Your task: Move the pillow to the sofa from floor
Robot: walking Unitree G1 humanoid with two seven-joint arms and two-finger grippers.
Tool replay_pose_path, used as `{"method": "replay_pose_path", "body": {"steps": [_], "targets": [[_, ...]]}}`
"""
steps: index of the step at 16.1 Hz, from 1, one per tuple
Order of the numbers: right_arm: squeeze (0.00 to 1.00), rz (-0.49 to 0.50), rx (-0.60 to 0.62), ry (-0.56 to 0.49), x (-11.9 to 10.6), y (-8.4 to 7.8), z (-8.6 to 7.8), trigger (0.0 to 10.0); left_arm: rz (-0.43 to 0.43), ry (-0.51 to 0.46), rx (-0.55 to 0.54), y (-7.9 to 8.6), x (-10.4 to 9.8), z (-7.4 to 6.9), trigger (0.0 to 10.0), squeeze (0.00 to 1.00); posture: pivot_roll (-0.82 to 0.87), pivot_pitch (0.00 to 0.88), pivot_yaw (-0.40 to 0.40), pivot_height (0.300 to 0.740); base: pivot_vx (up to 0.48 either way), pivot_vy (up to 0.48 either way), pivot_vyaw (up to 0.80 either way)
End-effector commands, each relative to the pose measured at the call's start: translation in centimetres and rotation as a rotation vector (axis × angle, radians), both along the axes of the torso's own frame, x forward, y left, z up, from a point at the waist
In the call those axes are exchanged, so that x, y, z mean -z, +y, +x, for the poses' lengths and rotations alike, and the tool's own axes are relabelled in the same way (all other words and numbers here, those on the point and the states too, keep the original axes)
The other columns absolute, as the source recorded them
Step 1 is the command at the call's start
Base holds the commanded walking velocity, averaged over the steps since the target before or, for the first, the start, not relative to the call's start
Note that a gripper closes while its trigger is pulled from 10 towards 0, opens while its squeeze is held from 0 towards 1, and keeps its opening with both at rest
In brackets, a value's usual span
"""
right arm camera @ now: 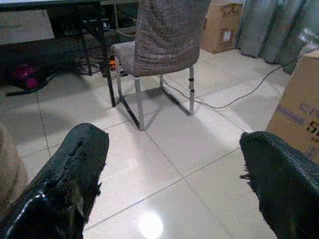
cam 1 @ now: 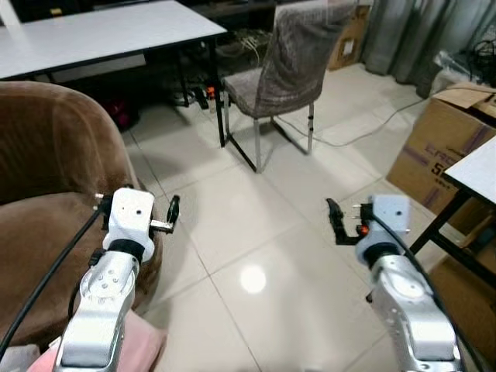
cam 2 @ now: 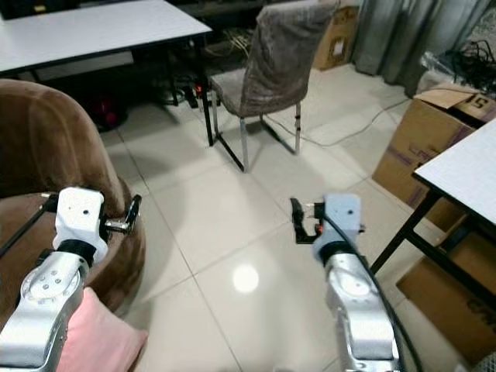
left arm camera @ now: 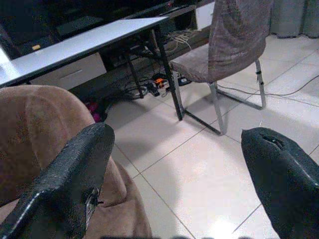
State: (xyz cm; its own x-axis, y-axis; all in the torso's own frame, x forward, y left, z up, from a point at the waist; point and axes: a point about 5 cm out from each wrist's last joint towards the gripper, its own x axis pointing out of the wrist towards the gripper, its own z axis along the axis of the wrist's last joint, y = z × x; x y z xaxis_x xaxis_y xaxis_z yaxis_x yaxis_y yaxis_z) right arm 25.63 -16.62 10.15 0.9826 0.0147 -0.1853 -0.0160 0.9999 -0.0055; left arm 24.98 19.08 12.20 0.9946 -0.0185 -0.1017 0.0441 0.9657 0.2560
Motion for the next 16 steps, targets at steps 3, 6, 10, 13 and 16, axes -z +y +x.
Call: {"method": "replay_pose_path", "body": {"steps": [3,6,10,13,16], "targets": [[0.00,0.011,-0.035,-0.021,-0.43,0.86,0.07,10.0,-0.004,0.018,0.018,0.03,-0.08,-0.10,10.0,0.00,-0.03,0.000,0.026,0.740,0.000,0.000,0.80],[0.00,0.008,-0.054,-0.018,-0.40,1.01,0.01,10.0,0.015,0.012,0.015,0.02,-0.04,-0.21,10.0,0.00,-0.02,0.000,0.023,0.740,0.000,0.000,0.80],[0.00,0.027,-0.048,-0.029,-0.74,0.71,0.09,10.0,0.037,-0.026,-0.027,0.27,-0.19,-0.04,10.0,0.00,-0.02,0.000,0.013,0.740,0.000,0.000,0.80],[0.00,0.069,-0.078,-0.023,-0.54,1.28,0.05,10.0,0.010,-0.059,0.002,0.09,-0.77,-0.08,10.0,0.00,-0.01,0.000,0.011,0.740,0.000,0.000,0.80],[0.00,0.078,-0.086,-0.017,-0.37,1.49,0.09,10.0,-0.003,-0.059,0.012,-0.01,-0.84,-0.11,10.0,0.00,-0.01,0.000,0.016,0.740,0.000,0.000,0.80]]}}
